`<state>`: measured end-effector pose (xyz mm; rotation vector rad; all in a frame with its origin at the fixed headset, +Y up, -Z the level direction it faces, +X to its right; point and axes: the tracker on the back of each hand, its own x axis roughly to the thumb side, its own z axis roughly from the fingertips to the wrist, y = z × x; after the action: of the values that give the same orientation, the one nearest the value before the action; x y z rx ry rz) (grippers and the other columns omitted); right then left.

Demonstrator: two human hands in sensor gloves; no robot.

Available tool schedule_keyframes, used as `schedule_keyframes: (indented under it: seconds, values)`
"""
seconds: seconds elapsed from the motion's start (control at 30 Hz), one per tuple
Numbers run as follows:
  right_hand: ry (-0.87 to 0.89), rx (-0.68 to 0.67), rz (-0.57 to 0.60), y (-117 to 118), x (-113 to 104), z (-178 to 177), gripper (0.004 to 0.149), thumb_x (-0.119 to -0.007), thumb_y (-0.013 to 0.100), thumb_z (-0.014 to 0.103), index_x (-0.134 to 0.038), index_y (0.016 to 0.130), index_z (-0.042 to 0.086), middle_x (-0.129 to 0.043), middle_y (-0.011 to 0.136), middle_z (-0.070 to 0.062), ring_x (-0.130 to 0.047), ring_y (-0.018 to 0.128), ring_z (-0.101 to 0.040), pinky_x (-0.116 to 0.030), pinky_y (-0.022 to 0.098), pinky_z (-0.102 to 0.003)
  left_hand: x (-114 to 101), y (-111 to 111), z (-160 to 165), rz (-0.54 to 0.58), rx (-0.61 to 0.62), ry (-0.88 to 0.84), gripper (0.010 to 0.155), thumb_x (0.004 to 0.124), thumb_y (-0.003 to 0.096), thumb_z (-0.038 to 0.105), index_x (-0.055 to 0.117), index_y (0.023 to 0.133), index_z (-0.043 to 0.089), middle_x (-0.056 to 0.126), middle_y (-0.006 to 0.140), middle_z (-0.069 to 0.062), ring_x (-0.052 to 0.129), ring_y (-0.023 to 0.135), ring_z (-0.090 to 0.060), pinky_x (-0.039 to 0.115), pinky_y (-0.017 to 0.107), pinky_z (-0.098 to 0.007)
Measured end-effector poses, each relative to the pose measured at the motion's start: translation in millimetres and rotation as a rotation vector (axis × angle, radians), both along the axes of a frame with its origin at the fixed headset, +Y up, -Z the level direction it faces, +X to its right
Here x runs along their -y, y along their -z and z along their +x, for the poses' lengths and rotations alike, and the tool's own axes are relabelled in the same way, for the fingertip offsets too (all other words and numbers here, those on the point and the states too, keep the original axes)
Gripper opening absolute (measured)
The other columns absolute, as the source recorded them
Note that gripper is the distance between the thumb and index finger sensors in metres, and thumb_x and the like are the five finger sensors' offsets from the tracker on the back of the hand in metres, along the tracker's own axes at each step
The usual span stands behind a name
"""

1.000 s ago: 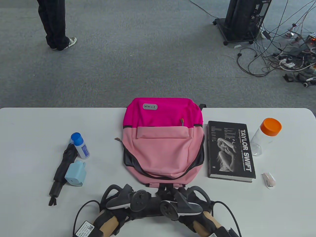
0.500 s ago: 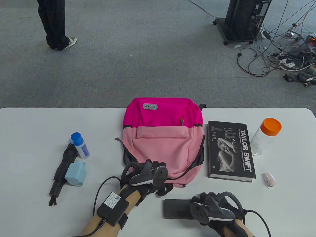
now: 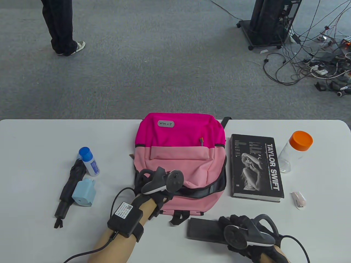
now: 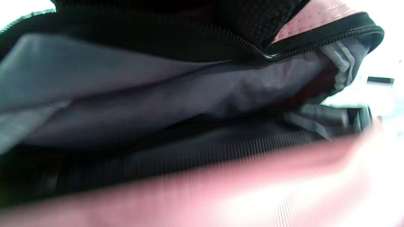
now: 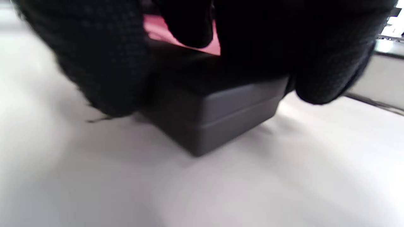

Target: Pack school bag

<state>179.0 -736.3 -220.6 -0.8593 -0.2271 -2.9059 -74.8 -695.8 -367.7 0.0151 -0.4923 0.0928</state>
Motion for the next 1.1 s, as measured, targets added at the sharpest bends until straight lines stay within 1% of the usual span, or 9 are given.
schedule_keyframes:
  seconds: [0.17,0.23,0.33,0.47,0.67,0.83,0.9,0.97,1.1]
  values:
    - [0.102,0.012,0.088,12,-44,-6,0.081,-0.093,0.042,0.039,-0.057,0.108,0.01,-0.075,0.105,-0.039,-0.086,0.09,-0.059,-0.087,0.054,-0.067,-63,12,-5,0.133,-0.038,-0.07,0.046,0.076,0.0472,0.03,0.079,0.092,0.02,0.102,0.079,-0.003,0.106,0.075,-0.034,0.08,0.069,-0.062]
    - [0.117,0.028,0.092,24,-51,-11,0.079,-0.091,0.044,0.037,-0.054,0.108,0.009,-0.072,0.107,-0.04,-0.083,0.091,-0.061,-0.086,0.055,-0.068,-81,13,-8,0.184,-0.055,-0.127,0.046,0.077,0.0468,0.03,0.08,0.092,0.021,0.102,0.079,-0.003,0.106,0.075,-0.033,0.08,0.069,-0.062]
    - [0.096,0.043,0.111,49,-51,-30,0.077,-0.088,0.045,0.035,-0.052,0.109,0.011,-0.068,0.108,-0.041,-0.08,0.093,-0.063,-0.086,0.055,-0.067,-100,11,-10,0.173,-0.077,-0.196,0.046,0.078,0.0471,0.029,0.08,0.092,0.021,0.102,0.081,-0.004,0.105,0.077,-0.034,0.079,0.069,-0.063]
    - [0.108,0.008,0.066,83,-37,-66,0.076,-0.083,0.046,0.032,-0.048,0.11,0.01,-0.064,0.109,-0.043,-0.076,0.094,-0.065,-0.089,0.053,-0.067,-111,7,-5,0.206,-0.068,-0.163,0.047,0.078,0.0473,0.029,0.078,0.093,0.021,0.1,0.084,-0.003,0.103,0.08,-0.034,0.08,0.069,-0.063]
    - [-0.045,0.057,0.132,136,-15,-113,0.077,-0.079,0.047,0.025,-0.035,0.11,0.018,-0.053,0.111,-0.045,-0.065,0.097,-0.069,-0.092,0.052,-0.065,-124,-2,-7,0.189,-0.049,-0.217,0.046,0.077,0.0469,0.027,0.079,0.092,0.022,0.1,0.085,-0.004,0.102,0.081,-0.035,0.08,0.07,-0.064]
    - [-0.146,0.136,0.191,170,1,-128,0.069,-0.076,0.048,0.019,-0.042,0.108,0.027,-0.049,0.114,-0.04,-0.055,0.099,-0.068,-0.091,0.055,-0.066,-135,-14,-15,0.226,-0.053,-0.224,0.046,0.077,0.0466,0.027,0.079,0.092,0.022,0.1,0.084,-0.003,0.103,0.08,-0.034,0.08,0.07,-0.063]
    - [-0.2,0.176,0.166,183,13,-131,0.069,-0.076,0.049,0.017,-0.04,0.106,0.03,-0.049,0.115,-0.035,-0.054,0.1,-0.064,-0.085,0.06,-0.068,-135,-15,-22,0.229,-0.073,-0.212,0.046,0.077,0.0466,0.028,0.079,0.092,0.023,0.1,0.084,-0.002,0.103,0.08,-0.034,0.08,0.07,-0.062]
    - [-0.245,0.195,0.128,190,23,-133,0.069,-0.074,0.05,0.014,-0.036,0.105,0.032,-0.044,0.116,-0.029,-0.045,0.104,-0.059,-0.07,0.067,-0.073,-133,-13,-28,0.207,-0.099,-0.204,0.046,0.077,0.0466,0.028,0.079,0.092,0.023,0.1,0.084,-0.002,0.103,0.081,-0.034,0.079,0.07,-0.063]
    - [-0.223,0.179,0.054,183,22,-137,0.074,-0.075,0.051,0.022,-0.026,0.107,0.027,-0.03,0.115,-0.034,-0.033,0.102,-0.064,-0.054,0.068,-0.078,-127,-10,-35,0.211,-0.116,-0.196,0.046,0.077,0.0472,0.028,0.078,0.093,0.023,0.099,0.086,-0.003,0.101,0.083,-0.035,0.078,0.071,-0.063]
